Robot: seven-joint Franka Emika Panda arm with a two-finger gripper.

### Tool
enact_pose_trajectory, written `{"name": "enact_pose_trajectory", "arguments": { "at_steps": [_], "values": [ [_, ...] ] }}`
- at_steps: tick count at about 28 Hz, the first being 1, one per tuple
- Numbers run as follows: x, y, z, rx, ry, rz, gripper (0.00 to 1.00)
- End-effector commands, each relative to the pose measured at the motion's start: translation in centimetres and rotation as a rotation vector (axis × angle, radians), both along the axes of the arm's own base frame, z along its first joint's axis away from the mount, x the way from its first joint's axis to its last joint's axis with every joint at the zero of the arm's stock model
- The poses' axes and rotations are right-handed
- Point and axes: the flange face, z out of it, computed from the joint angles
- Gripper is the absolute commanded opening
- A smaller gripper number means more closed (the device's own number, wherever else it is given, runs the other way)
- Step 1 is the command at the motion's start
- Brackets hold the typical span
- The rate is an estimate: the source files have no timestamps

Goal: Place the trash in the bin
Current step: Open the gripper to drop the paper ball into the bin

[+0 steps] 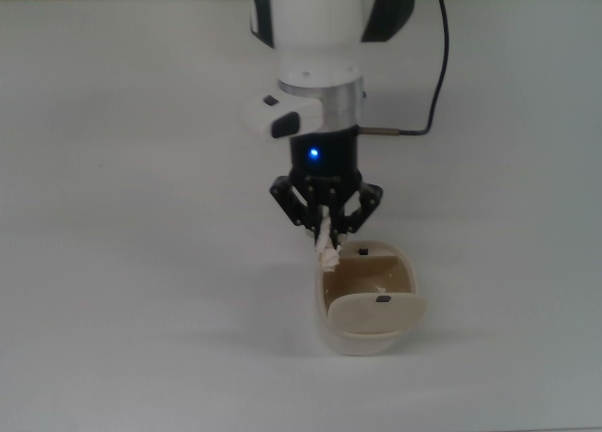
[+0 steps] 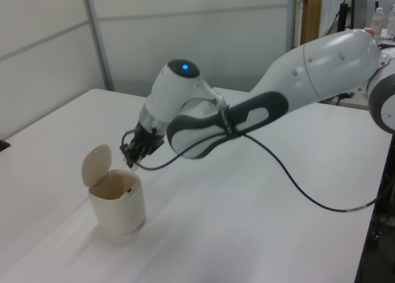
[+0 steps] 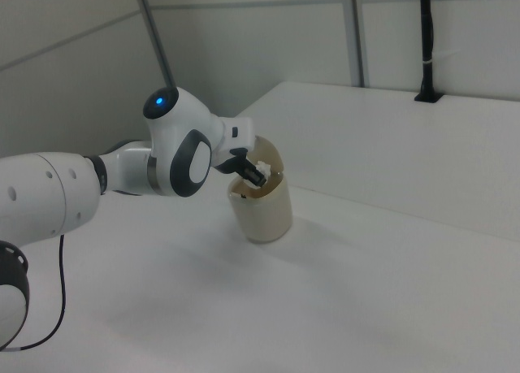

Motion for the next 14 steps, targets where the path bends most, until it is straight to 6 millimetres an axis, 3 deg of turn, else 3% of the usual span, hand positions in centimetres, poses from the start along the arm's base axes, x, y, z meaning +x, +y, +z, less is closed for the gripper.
{"name": "enact_pose_trajectory", "arguments": {
  "at_steps": [1,2,3,4,14],
  "values": [
    [1.38,1.92,-0.68,0.007,-0.026,-0.048,0.3],
    [1.51,1.98,-1.21,0.006,-0.021,-0.054,0.55],
    [1.64,2.0,-1.42,0.009,-0.02,-0.062,0.86],
    [1.69,1.93,-1.46,0.009,-0.021,-0.07,1.0],
    [1.66,1.77,-0.97,-0.01,-0.028,-0.07,1.0]
  ]
}}
